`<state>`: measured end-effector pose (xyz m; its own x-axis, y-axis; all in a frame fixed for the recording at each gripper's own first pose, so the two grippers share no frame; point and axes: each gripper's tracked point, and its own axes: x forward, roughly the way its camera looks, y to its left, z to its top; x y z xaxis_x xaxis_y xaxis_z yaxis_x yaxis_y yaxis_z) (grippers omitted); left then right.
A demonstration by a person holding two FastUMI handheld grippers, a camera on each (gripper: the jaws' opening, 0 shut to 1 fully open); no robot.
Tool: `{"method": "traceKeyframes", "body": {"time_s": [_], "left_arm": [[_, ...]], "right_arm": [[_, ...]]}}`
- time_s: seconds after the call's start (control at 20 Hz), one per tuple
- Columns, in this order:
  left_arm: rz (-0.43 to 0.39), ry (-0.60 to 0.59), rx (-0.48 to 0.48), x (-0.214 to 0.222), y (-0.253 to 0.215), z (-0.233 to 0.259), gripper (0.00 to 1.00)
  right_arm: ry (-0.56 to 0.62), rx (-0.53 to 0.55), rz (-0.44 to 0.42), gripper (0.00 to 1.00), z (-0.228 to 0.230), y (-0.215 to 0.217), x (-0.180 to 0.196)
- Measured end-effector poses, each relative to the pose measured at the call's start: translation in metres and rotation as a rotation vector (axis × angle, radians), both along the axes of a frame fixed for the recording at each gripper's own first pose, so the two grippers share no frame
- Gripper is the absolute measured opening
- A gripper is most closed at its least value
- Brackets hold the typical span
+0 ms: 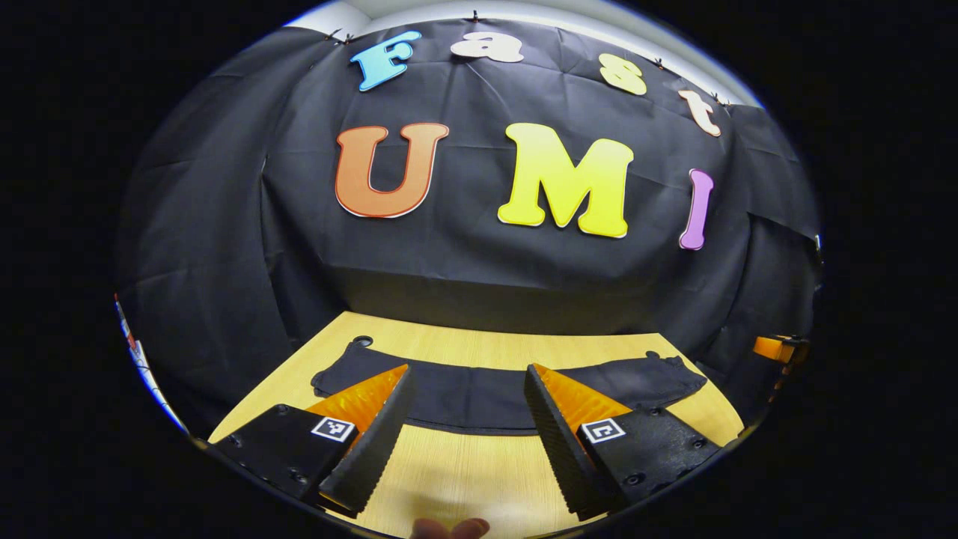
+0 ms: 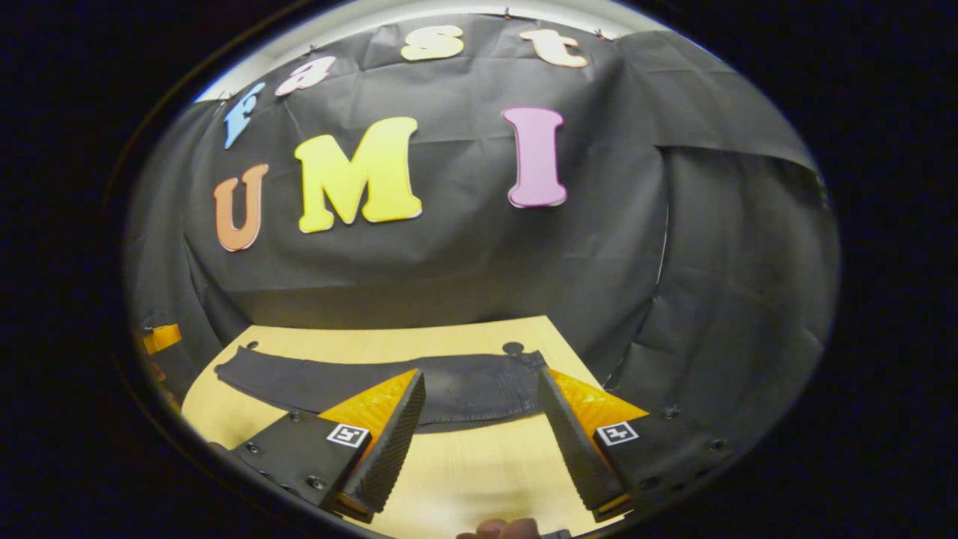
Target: Grasp the waist and the cuffs of the jeans and fold them to make the two legs overlap; first hold the waist and fold one-third of the jeans toward the cuffs, then hold the cuffs and fold the remaining one-third in the same direction to finish folding.
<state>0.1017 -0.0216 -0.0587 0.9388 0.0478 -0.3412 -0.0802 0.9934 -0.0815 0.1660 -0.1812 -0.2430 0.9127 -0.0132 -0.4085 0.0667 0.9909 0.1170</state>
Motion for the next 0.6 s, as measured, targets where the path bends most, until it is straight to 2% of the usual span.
{"method": "traceKeyframes", "body": {"time_s": [0.05, 0.15, 0.2, 0.3, 0.35, 0.45, 0.5, 0.55, 0.6], "left_arm": [[0.004, 0.002, 0.007, 0.000, -0.004, 0.002, 0.94], [0.012, 0.001, 0.027, 0.004, -0.010, 0.005, 0.94], [0.017, 0.004, 0.032, 0.005, -0.013, 0.006, 0.94], [0.026, 0.013, 0.044, 0.004, -0.016, 0.006, 0.94], [0.029, 0.020, 0.045, 0.006, -0.017, 0.006, 0.94], [0.038, 0.041, 0.053, 0.005, -0.018, 0.002, 0.94], [0.044, 0.054, 0.058, 0.003, -0.016, 0.000, 0.94], [0.052, 0.067, 0.060, 0.003, -0.014, -0.002, 0.94], [0.061, 0.080, 0.061, 0.002, -0.012, -0.005, 0.94]], "right_arm": [[0.021, 0.018, -0.023, 0.91, -0.016, -0.010, 0.008], [0.068, 0.055, -0.076, 0.91, -0.052, -0.040, 0.026], [0.093, 0.082, -0.105, 0.94, -0.072, -0.056, 0.038], [0.139, 0.158, -0.162, 0.91, -0.110, -0.076, 0.062], [0.163, 0.205, -0.191, 0.95, -0.129, -0.085, 0.075], [0.199, 0.299, -0.251, 0.96, -0.163, -0.098, 0.100], [0.211, 0.333, -0.282, 0.92, -0.178, -0.104, 0.115], [0.224, 0.361, -0.314, 0.96, -0.190, -0.110, 0.126], [0.237, 0.395, -0.346, 0.96, -0.204, -0.114, 0.137]]}}
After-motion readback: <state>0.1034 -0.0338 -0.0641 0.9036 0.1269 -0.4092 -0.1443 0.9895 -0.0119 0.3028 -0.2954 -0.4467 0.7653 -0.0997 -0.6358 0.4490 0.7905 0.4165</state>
